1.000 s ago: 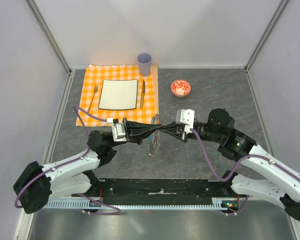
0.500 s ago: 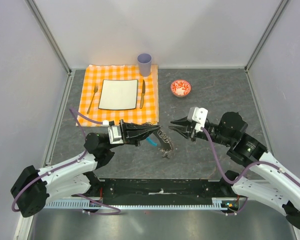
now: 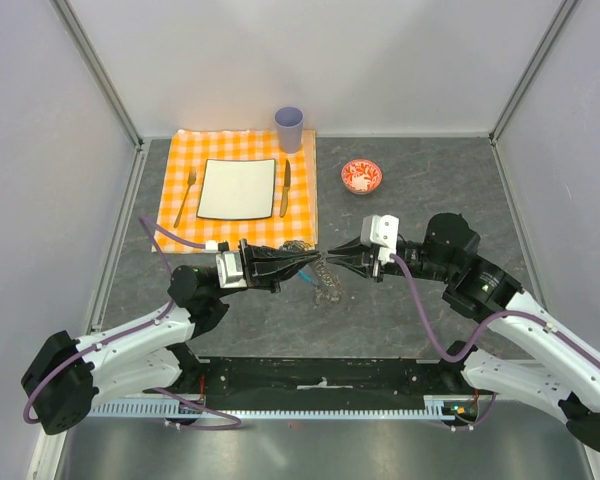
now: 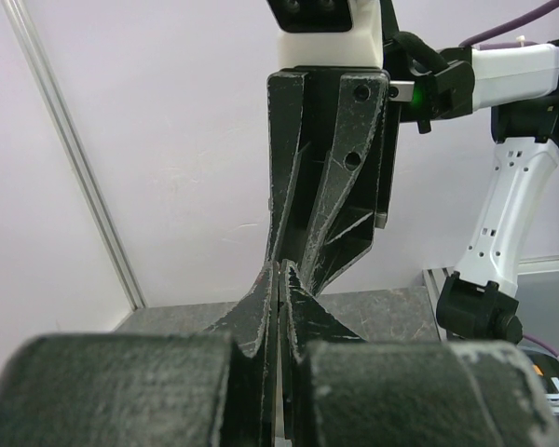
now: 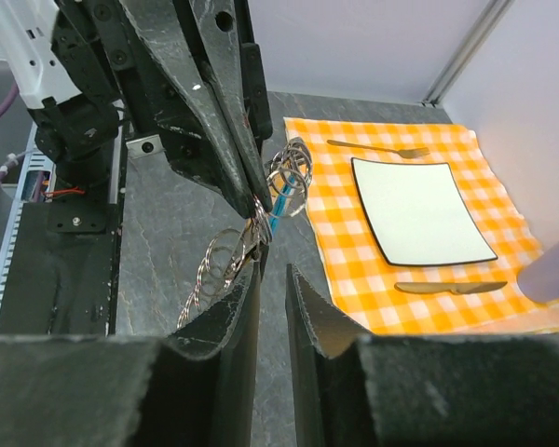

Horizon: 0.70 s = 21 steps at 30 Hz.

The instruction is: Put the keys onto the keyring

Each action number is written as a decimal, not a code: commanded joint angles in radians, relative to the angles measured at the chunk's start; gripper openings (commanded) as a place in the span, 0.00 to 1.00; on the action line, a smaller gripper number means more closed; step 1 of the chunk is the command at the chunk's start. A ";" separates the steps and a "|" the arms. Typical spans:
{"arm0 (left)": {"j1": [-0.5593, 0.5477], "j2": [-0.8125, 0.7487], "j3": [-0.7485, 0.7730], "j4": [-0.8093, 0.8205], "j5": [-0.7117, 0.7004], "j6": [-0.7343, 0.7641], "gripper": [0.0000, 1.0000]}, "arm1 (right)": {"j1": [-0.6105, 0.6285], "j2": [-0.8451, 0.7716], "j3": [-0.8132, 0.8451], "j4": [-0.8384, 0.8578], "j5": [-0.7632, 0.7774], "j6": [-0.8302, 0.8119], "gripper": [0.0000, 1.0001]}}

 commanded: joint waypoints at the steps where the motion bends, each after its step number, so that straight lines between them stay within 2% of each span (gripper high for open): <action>1: -0.003 -0.002 0.011 0.057 -0.001 -0.005 0.02 | -0.002 -0.006 0.053 0.034 -0.062 -0.014 0.24; 14: -0.003 0.006 0.017 0.057 0.031 -0.019 0.02 | -0.002 0.016 0.076 0.045 -0.082 -0.021 0.24; 18: -0.003 0.009 0.020 0.057 0.035 -0.019 0.02 | -0.003 0.020 0.084 0.044 -0.098 -0.023 0.22; 21: -0.002 0.012 0.023 0.059 0.037 -0.022 0.02 | -0.003 0.025 0.085 0.045 -0.101 -0.024 0.15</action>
